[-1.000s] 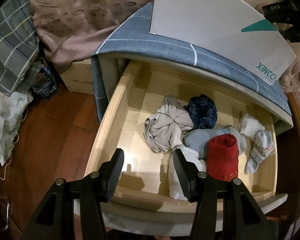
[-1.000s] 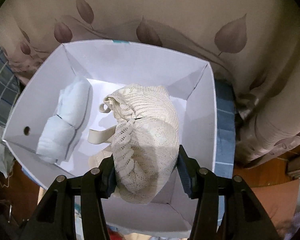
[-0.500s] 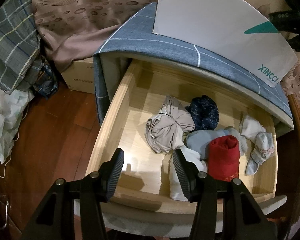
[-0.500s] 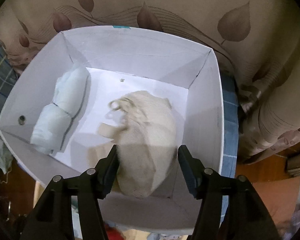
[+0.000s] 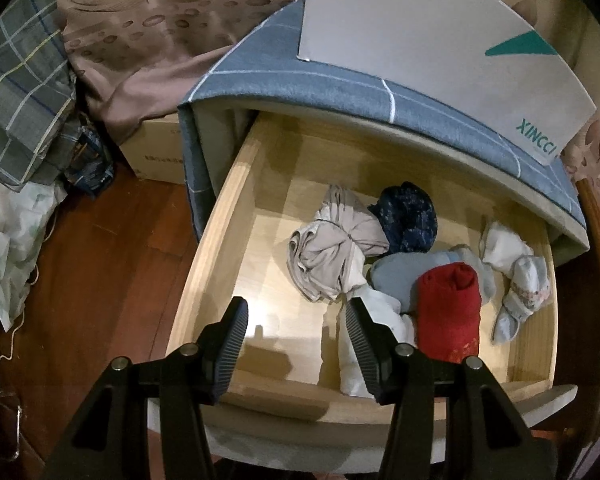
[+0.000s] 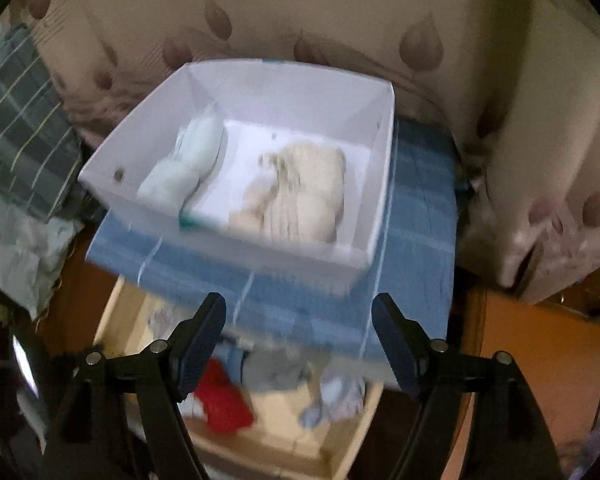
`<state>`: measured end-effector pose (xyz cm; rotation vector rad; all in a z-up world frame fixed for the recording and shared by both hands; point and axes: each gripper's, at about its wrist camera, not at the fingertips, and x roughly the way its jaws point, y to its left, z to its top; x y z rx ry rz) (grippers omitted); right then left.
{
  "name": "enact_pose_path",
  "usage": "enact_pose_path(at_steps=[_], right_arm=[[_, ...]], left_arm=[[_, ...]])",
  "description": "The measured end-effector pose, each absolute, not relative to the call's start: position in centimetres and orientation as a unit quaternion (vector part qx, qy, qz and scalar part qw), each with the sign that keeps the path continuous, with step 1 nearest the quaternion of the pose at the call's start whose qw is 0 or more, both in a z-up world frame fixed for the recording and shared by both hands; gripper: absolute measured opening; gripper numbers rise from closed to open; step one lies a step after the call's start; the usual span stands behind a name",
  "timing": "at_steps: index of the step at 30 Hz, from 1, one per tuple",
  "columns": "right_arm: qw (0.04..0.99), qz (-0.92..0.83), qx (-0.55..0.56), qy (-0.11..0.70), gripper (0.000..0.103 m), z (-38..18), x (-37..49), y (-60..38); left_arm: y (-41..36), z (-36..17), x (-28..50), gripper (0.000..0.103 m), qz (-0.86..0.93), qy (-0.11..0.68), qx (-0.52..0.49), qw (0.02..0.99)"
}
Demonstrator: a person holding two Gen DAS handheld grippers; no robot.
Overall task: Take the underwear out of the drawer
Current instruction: 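Open the right tool to release the bra and withdraw it, then lower the right tool into the drawer and grasp the white floral underwear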
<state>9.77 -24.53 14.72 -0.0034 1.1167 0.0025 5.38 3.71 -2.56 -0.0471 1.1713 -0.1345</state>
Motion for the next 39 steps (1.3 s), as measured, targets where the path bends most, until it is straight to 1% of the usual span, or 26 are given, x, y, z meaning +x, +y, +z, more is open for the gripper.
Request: enact_pose_path(at_steps=[2,5,8,9,11,18,33,39], right_arm=[[0.844,0.001,-0.003,0.537,0.068,13.9,7.7,-24.8],[0.826,0.000,-0.003,0.563,0.058,11.4,5.3,-25.4],[0.804,-0.006,-0.005,0.594,0.055,7.9,3.9,-25.9],[0.797,-0.008,-0.003,0.605,0.049,6.7,3.8,-26.0],[0.785,-0.010,0.005,0.620,0.046,4.6,3.5,-26.3],[0.761,-0.030,-0.001,0.648,0.046,-0.9,5.0,-27.0],[0.750,-0.058,-0.085,0.653,0.046,-6.7,7.1,-26.6],[0.735,-0.049,-0.092,0.670,0.039,-9.0,6.9,-26.6]], left_arm=[[3.6,-2.7,5.4,0.052,-0.066,0.556,-0.022,0.828],[3.4,-2.9,5.5,0.052,-0.065,0.561,-0.017,0.825],[3.3,-3.0,5.5,0.052,-0.066,0.564,-0.012,0.823],[3.3,-3.0,5.5,0.052,-0.066,0.564,-0.012,0.823],[3.4,-3.1,5.5,0.052,-0.066,0.566,-0.013,0.822],[3.3,-3.3,5.7,0.052,-0.069,0.574,-0.013,0.816],[3.1,-3.4,5.8,0.052,-0.069,0.577,-0.007,0.814],[3.1,-3.4,5.8,0.052,-0.070,0.579,-0.006,0.813]])
